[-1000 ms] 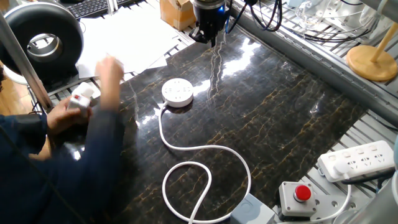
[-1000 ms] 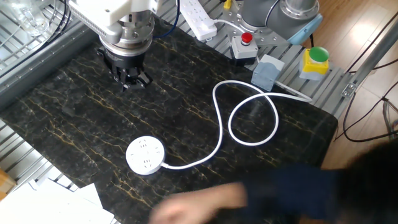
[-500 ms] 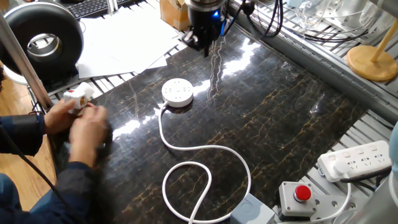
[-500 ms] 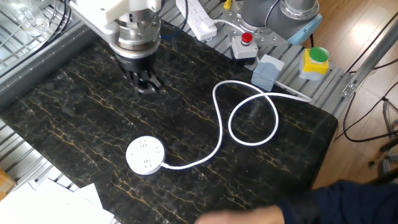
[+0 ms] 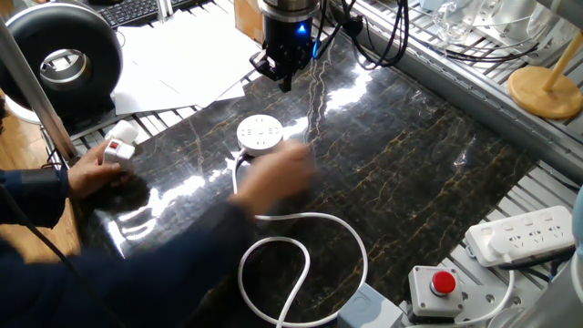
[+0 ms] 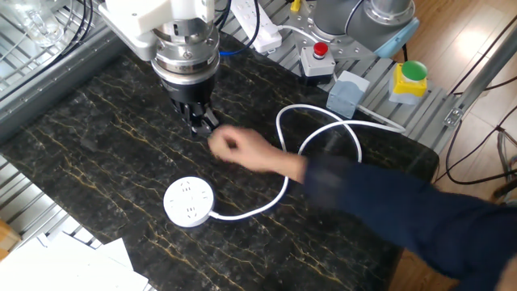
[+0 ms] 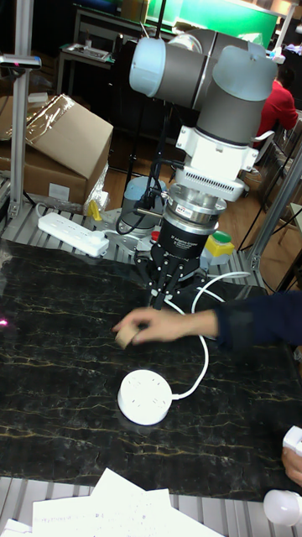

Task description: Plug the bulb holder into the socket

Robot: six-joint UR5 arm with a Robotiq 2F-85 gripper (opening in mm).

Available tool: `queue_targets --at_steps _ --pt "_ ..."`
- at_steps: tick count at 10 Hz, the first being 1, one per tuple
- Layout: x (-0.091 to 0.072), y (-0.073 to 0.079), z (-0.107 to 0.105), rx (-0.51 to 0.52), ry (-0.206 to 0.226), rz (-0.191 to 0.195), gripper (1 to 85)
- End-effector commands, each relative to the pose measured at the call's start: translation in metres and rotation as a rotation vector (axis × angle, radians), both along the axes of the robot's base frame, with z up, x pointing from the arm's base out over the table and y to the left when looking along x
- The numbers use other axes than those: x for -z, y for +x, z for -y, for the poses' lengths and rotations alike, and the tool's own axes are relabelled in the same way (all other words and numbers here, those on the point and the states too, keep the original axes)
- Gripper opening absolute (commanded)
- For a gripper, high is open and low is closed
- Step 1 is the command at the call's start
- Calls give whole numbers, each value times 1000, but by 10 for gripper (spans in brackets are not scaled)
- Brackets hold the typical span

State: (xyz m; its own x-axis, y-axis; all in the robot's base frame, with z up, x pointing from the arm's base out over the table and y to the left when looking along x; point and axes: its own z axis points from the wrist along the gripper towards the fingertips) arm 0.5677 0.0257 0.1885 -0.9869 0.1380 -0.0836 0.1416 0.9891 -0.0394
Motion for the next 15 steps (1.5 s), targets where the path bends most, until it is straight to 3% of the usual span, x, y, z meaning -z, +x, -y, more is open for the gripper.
queue_targets --at_steps 1,4,7,8,10,13,15 --pt "-2 3 -2 11 8 5 13" --pt "-2 1 4 -15 -11 -4 13" --pt "-3 -3 3 -17 -3 -22 43" --pt "-5 -7 8 -49 -16 -38 153" --pt "-6 -16 11 -113 0 -65 410" --pt "-6 -19 14 -137 -5 -71 487" --pt "-6 -19 13 -134 -2 -72 470"
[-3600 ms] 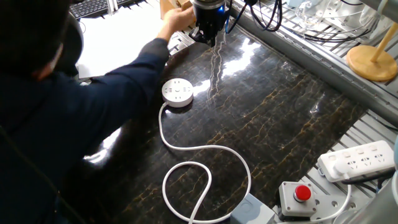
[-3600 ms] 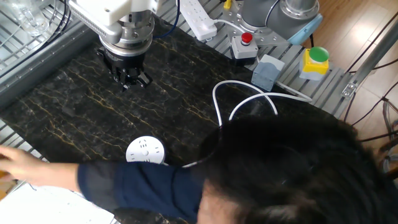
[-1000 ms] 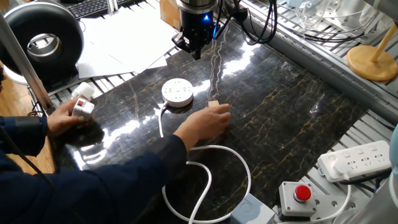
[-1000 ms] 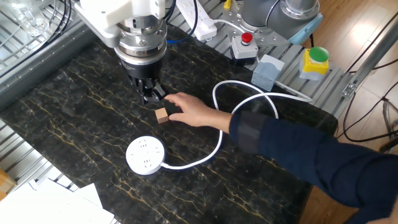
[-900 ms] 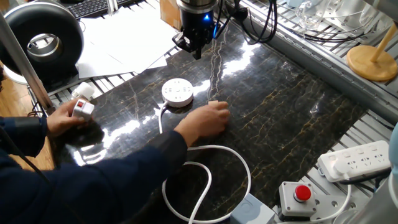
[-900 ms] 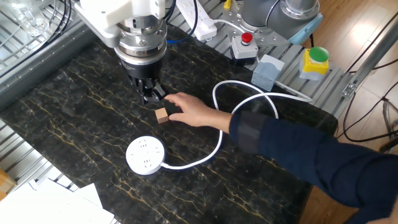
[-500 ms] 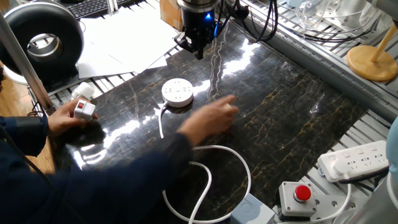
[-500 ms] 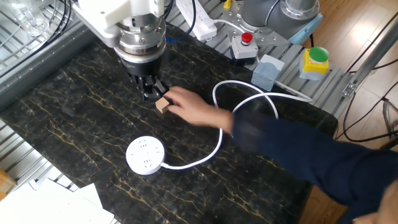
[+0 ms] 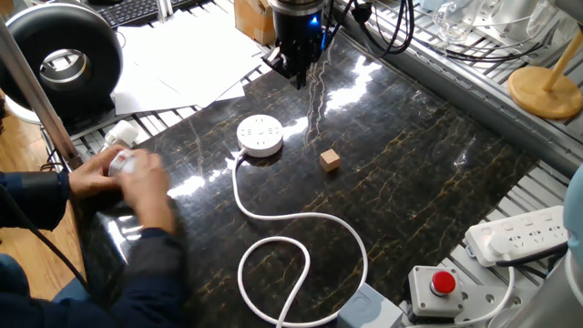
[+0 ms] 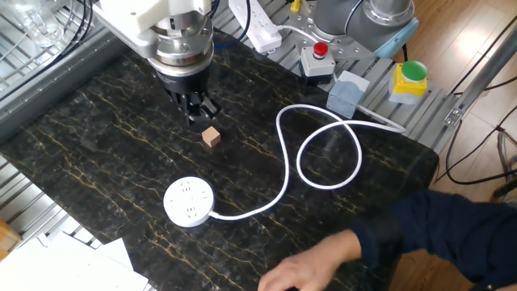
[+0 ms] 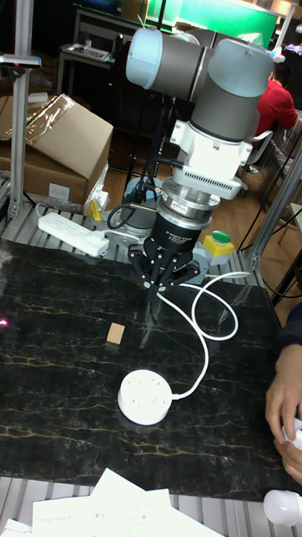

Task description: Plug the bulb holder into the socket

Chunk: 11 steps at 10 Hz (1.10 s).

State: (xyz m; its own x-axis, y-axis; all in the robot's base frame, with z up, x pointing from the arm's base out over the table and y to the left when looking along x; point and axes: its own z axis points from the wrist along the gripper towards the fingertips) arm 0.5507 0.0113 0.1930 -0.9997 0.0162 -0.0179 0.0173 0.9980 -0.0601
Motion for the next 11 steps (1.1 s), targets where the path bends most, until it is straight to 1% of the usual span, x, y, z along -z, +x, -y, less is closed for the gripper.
queue_targets --at_steps 1,5,11 --pt "-1 -2 -2 -10 15 -6 470" --pt "-1 -2 0 -18 7 -6 467" --pt "-1 -2 3 -22 -3 -6 437"
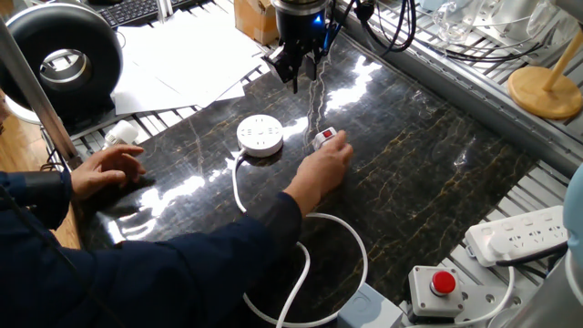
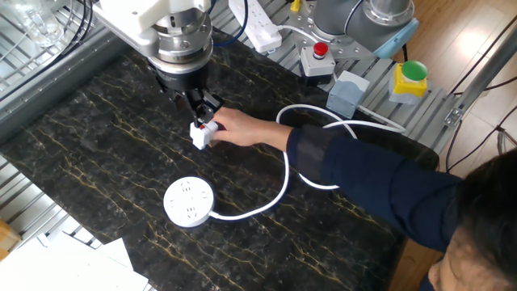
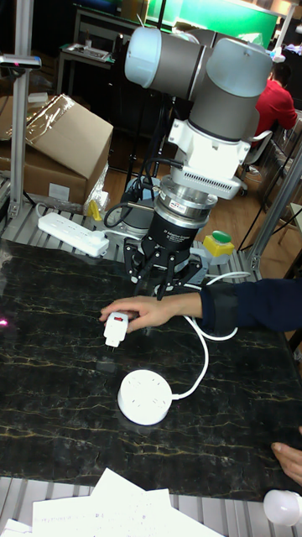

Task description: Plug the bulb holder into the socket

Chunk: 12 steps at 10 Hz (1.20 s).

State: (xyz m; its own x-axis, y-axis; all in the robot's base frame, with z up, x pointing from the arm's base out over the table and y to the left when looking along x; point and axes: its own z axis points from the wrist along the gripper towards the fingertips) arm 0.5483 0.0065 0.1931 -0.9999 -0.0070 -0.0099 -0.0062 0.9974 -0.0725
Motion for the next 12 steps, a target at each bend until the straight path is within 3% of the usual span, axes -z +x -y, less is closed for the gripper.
queue_targets --at_steps 1,6,7,8,9,12 --pt "-1 0 -1 1 7 2 433" --pt "-1 1 -2 7 11 5 413" --pt "2 1 0 60 2 8 207" --pt "5 10 10 89 -34 41 13" --pt "6 14 0 109 4 55 13" --pt "-1 30 -6 137 61 116 13"
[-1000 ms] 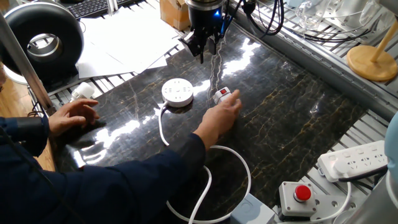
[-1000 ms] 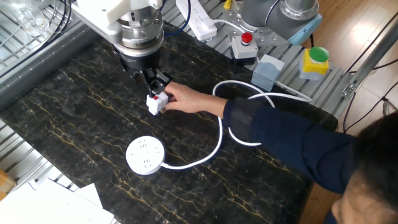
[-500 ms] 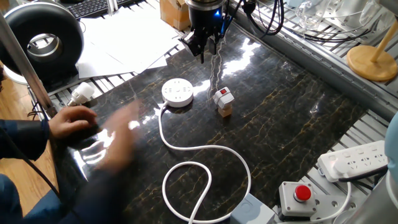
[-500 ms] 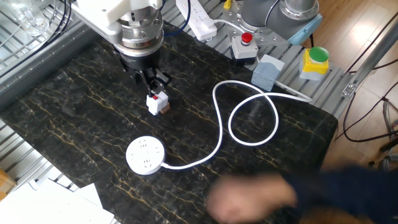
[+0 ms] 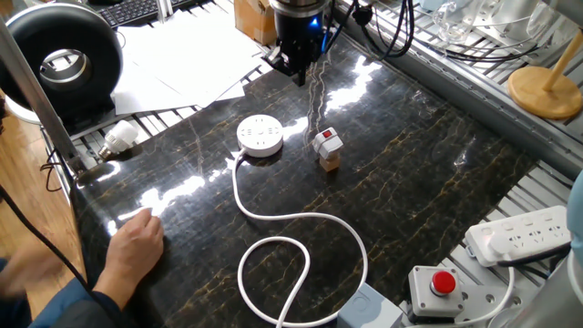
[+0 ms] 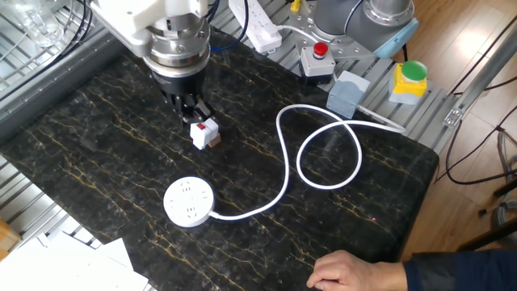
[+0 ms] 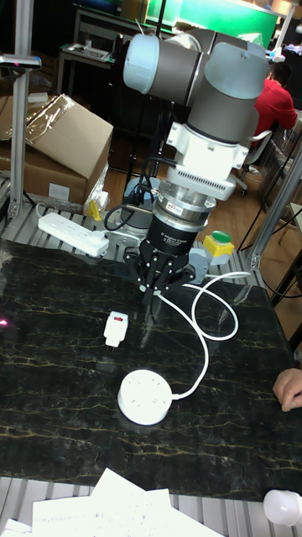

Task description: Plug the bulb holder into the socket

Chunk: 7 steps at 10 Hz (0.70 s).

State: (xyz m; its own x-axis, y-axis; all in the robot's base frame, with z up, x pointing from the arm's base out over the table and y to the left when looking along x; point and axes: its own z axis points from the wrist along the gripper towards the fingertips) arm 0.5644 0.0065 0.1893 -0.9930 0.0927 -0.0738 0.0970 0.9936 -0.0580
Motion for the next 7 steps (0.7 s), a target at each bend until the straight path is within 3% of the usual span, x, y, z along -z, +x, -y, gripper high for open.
queue_targets --at_steps 1,2,4,5,7 --pt "-10 18 -5 3 62 69 13" --pt "-18 18 0 -63 70 68 13" --pt "-26 19 18 -146 19 64 13" --pt "-28 16 17 -153 23 53 13" --pt "-26 6 14 -67 35 6 13"
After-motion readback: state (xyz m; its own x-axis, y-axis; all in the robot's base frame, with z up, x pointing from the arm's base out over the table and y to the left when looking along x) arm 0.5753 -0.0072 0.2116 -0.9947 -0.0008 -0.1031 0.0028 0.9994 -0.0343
